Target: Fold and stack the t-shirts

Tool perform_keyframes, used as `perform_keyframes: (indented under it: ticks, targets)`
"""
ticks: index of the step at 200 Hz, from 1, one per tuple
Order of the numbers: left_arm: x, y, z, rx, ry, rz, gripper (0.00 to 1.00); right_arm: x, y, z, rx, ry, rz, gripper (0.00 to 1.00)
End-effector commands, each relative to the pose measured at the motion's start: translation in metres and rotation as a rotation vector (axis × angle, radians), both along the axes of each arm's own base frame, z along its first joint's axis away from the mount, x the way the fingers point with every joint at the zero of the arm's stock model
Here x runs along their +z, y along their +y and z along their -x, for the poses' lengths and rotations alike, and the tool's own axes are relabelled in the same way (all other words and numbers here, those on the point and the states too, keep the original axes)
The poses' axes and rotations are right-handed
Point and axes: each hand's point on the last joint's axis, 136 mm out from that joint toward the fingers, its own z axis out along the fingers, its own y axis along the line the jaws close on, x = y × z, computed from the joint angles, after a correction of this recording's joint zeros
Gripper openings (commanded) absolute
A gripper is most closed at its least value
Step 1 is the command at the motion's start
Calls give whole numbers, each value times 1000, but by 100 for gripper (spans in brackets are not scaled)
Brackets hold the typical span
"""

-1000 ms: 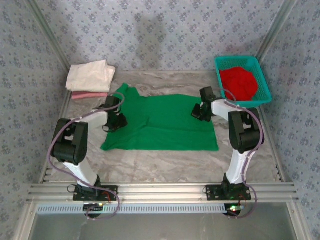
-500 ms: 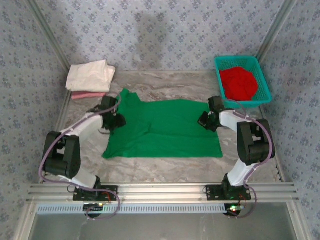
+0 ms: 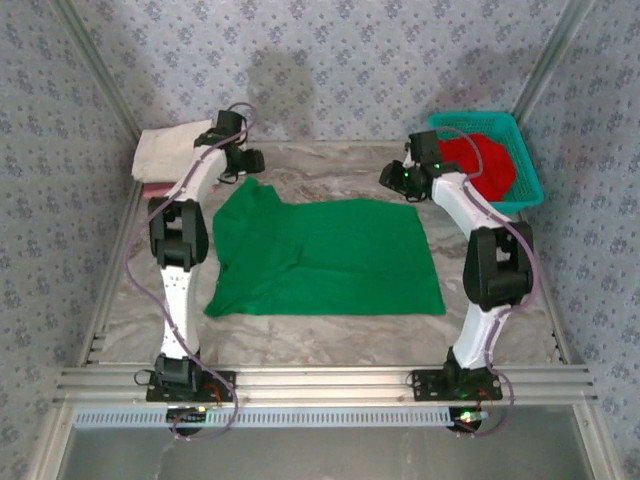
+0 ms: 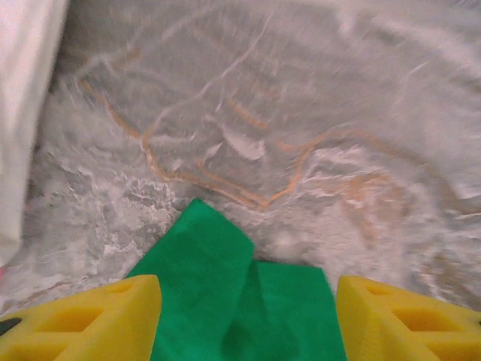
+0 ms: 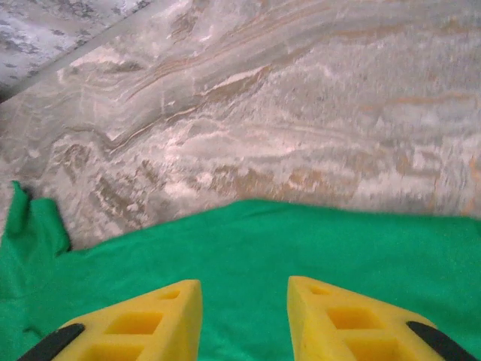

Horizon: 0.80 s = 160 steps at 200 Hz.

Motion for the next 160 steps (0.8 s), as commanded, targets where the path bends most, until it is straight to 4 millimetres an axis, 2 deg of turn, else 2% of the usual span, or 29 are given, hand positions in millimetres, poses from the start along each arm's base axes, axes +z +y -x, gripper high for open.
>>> perform_keyframes:
  ticks: [1, 28, 57, 75, 99, 120, 143, 160]
  targets:
    - [-14, 9, 8, -21, 106, -33, 66, -40, -30, 0, 5, 134, 181, 44]
    - [-33, 5, 3, -31, 135, -24, 72, -61, -48, -7, -7, 218, 309, 51]
    - [-50, 2, 2, -36, 159, -9, 70, -76, -57, -11, -29, 272, 311, 52]
    - [-58, 4, 1, -34, 170, -9, 67, -82, -65, -12, -47, 302, 340, 56]
    - [-64, 5, 0, -27, 176, 10, 50, -94, -70, -18, -47, 332, 366, 59]
    - [-60, 4, 0, -29, 172, 21, 32, -102, -74, -19, -48, 383, 383, 61]
    - [-48, 2, 0, -33, 159, 37, 0, -111, -72, -19, -40, 415, 357, 62]
    - [-28, 1, 0, -30, 129, 50, 0, -116, -70, -17, -43, 427, 325, 62]
